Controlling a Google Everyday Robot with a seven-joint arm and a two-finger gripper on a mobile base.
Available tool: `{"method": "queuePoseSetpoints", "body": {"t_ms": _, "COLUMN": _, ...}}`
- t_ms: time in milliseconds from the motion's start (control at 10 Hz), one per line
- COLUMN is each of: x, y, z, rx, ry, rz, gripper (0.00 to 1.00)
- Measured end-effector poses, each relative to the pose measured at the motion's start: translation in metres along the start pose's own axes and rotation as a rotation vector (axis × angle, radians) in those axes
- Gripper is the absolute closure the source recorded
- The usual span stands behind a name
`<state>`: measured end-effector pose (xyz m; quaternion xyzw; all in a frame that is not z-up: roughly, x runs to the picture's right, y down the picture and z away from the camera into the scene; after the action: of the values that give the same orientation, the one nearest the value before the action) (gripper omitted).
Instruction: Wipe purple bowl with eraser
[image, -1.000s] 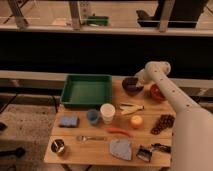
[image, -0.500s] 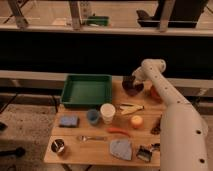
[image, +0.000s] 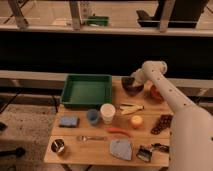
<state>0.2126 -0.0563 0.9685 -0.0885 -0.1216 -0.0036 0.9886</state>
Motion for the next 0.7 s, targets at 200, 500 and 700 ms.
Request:
{"method": "queuePoseSetpoints", "body": {"t_ms": 200, "x": -0.004, "y": 0.012, "z": -0.011, "rx": -0.004, "ry": -0.015, "rz": 0.004, "gripper": 1.00}}
{"method": "queuePoseSetpoints", "body": {"t_ms": 500, "x": -0.004, "y": 0.038, "z": -0.029, "rx": -0.017, "ry": -0.031, "rz": 0.019, "gripper": 1.00}}
{"method": "queuePoseSetpoints", "body": {"t_ms": 700, "x": 0.002, "y": 0.048, "z": -0.035, "rx": -0.025, "ry": -0.028, "rz": 0.033, "gripper": 1.00}}
